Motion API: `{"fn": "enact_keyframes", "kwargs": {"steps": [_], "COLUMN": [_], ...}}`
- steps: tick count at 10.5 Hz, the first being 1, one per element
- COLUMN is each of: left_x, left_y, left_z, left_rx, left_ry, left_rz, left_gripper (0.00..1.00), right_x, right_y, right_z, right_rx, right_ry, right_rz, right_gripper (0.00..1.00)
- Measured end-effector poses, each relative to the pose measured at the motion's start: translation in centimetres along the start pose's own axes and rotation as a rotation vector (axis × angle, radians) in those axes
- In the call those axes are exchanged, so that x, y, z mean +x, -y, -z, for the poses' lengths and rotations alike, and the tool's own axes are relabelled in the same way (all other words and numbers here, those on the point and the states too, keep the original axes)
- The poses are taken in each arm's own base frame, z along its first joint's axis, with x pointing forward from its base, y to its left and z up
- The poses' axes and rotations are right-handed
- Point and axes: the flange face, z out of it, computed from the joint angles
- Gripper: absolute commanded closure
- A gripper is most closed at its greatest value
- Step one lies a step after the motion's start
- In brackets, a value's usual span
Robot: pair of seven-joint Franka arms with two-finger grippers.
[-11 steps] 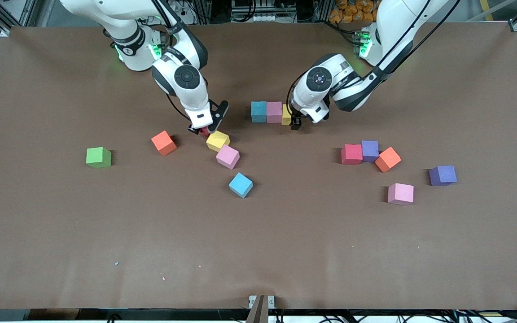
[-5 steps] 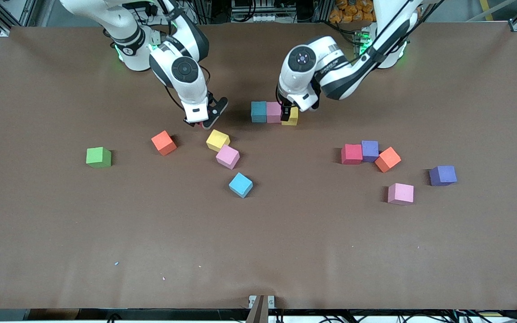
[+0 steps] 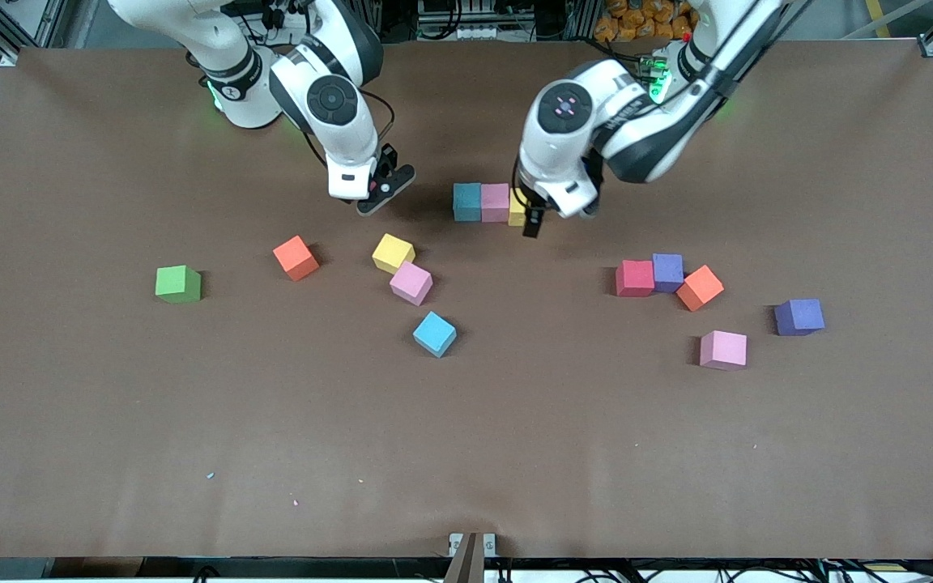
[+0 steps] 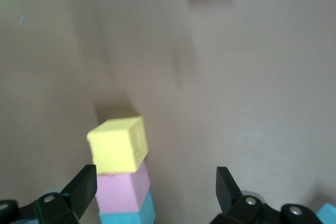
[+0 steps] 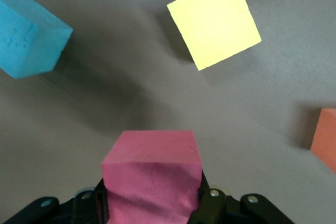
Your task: Arrange 11 blocks into digit 3
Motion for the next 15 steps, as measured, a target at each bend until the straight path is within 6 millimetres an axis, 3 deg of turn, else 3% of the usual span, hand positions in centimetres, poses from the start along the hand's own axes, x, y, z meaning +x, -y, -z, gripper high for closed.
{"fn": "enact_keyframes", "kwargs": {"steps": [4, 6, 9, 11, 13, 15], "left_x": [14.3, 19.2, 20.3, 21.4, 21.9, 21.7], "left_y": [-6.6, -9.1, -9.1, -8.5, -7.7, -6.8], "left_z": [1.7, 1.2, -2.9, -4.5, -5.9, -7.1], "left_rx": [-0.020, -0.023, 0.041, 0.074, 0.096, 0.105], "left_ry": [0.025, 0.036, 0.016, 0.008, 0.006, 0.009], "left_rz": [-0.066, 0.033, 0.073, 0.100, 0.118, 0.114], "left_gripper": [0.00, 0.00, 0.00, 0.00, 0.00, 0.00], "right_x": [1.4, 2.7, 6.1, 8.7, 11.1, 13.4], "right_y": [2.9, 4.2, 5.2, 5.1, 3.8, 2.4], "right_z": [3.2, 5.0, 5.3, 5.9, 6.1, 4.6], "right_rx": [0.025, 0.047, 0.089, 0.119, 0.118, 0.061], "right_ry": [-0.070, -0.104, -0.111, -0.124, -0.143, -0.153], "right_rz": [-0.152, -0.237, -0.341, -0.407, -0.433, -0.463], "right_gripper": [1.00, 1.00, 1.00, 1.00, 1.00, 1.00]}}
